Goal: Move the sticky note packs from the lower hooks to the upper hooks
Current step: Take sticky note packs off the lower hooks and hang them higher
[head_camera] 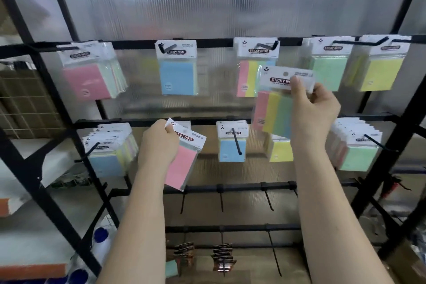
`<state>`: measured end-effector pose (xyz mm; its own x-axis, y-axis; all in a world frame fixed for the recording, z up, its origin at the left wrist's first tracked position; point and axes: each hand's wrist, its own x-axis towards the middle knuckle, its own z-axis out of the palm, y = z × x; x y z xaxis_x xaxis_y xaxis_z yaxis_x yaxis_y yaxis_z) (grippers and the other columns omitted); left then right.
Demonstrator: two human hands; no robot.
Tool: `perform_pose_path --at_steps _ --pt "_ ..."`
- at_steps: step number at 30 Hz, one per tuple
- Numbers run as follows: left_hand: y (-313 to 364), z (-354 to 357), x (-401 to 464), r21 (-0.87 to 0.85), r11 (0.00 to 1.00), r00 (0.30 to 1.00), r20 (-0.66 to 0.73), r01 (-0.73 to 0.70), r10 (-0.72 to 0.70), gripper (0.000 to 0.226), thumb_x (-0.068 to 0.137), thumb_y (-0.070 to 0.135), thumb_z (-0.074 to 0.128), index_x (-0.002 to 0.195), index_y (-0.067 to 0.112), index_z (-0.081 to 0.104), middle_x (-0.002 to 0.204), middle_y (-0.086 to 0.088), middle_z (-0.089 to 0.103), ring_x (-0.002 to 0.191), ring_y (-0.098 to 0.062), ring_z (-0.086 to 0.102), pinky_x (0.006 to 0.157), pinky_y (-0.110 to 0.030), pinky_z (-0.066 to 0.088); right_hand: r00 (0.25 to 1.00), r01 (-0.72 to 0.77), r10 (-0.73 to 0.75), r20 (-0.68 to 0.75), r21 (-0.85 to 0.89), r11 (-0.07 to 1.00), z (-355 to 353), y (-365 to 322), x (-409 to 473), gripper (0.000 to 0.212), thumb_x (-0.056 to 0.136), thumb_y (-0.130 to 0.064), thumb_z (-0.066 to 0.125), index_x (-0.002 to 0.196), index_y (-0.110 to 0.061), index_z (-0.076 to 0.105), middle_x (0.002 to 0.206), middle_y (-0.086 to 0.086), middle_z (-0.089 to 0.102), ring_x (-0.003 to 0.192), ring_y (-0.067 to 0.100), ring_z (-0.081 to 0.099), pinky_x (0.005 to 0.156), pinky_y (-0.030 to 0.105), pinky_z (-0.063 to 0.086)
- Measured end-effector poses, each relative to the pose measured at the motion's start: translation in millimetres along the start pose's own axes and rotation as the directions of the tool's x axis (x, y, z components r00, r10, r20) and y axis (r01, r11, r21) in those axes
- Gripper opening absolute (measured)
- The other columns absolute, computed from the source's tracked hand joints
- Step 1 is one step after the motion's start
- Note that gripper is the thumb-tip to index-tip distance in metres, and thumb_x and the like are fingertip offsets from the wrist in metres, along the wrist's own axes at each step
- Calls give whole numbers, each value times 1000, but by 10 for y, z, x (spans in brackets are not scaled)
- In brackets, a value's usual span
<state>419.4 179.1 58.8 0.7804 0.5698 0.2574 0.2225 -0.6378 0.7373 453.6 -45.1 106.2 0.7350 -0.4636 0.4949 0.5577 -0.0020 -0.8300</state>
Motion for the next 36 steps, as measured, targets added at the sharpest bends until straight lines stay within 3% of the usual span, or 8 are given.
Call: perform_pose_path --at_steps 3,6,14,19,26,32,36 --pt "-38 -23 50 6 1000 1000 -6 15 -15 28 100 21 32 74 16 39 76 -2 45 71 -21 42 54 -32 26 999 46 -46 0 53 998 138 -163 107 23 88 -23 67 66 -26 57 44 -23 51 46 -5 41 52 12 35" --pt "-36 -31 75 10 1000 1000 -1 28 -28 30 100 22 32 71 18 38 77 -3 45 67 -20 40 50 -30 25 997 78 -78 -8 89 993 225 -237 194 28 86 -26 68 63 -25 54 53 -16 46 53 2 36 54 18 34" --pt "2 -44 105 -37 999 1000 -29 7 -8 33 99 19 33 66 15 35 70 -3 42 59 -15 36 50 -31 23 996 94 -93 -18 80 992 341 -261 301 28 84 -27 69 62 -19 52 49 -17 44 49 3 35 54 21 33" --pt "46 -52 84 -79 997 999 -47 -10 6 35 98 16 33 64 15 32 66 -2 38 58 -15 33 49 -32 22 996 87 -87 -3 89 992 311 -237 284 34 84 -22 68 57 -23 47 40 -22 43 44 -2 35 51 12 30" --pt "48 -42 33 -61 998 998 -58 6 -9 32 99 19 33 68 12 33 68 -4 40 59 -18 36 50 -31 25 992 116 -120 37 96 989 303 -260 305 33 82 -19 66 56 -23 46 45 -18 42 46 0 34 51 14 30" --pt "63 -30 -1 -58 998 998 -67 10 -14 28 99 20 32 76 8 40 71 -5 44 61 -19 39 53 -32 28 990 90 -105 94 152 984 283 -289 345 45 81 -9 62 54 -22 28 42 -14 26 48 5 21 48 16 20" --pt "68 -41 -31 -53 998 996 -81 22 -26 28 99 20 32 74 9 39 70 -5 44 60 -19 38 53 -32 28 989 53 -71 132 131 990 271 -299 379 42 80 -11 63 55 -21 31 44 -13 27 48 5 21 47 17 21"
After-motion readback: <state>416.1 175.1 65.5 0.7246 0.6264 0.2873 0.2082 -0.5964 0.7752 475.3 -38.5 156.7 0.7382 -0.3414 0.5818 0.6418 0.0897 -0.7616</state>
